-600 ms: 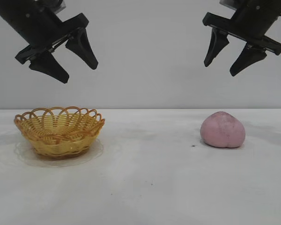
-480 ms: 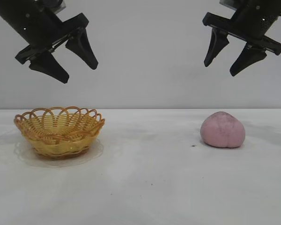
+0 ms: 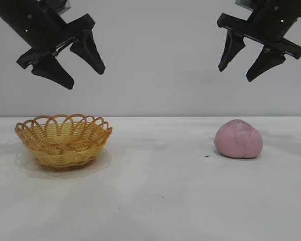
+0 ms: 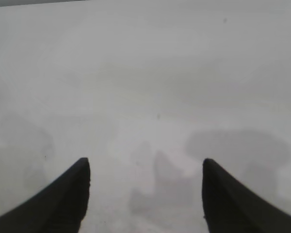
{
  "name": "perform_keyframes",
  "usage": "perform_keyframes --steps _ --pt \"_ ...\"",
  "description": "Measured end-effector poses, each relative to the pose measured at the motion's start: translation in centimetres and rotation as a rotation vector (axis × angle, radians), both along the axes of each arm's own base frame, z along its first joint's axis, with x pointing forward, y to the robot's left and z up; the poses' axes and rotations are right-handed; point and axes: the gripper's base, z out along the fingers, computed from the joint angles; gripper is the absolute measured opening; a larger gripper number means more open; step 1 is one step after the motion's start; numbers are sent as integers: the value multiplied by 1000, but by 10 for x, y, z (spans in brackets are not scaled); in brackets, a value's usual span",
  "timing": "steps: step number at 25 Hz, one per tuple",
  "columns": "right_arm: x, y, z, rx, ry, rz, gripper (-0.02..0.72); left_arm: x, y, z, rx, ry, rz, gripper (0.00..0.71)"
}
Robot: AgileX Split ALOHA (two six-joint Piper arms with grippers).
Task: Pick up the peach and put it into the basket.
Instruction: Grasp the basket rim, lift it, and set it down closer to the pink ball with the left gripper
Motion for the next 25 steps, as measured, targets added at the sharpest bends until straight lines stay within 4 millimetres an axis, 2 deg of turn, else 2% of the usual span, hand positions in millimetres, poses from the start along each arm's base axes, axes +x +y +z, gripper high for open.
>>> perform_keyframes --steps 5,11,14,21,22,25 --pt "0 0 0 0 2 1 427 -4 -2 2 75 10 -139 545" --pt "0 0 0 1 4 3 427 -1 3 29 276 56 -329 545" --pt "0 0 0 1 3 2 427 1 9 38 371 144 -376 545" --pt "0 0 0 8 2 -3 427 10 14 27 478 302 -470 545" --pt "0 0 0 8 2 -3 427 12 12 26 488 302 -485 502" --pt "0 0 0 9 2 -4 427 17 4 24 558 278 -548 492"
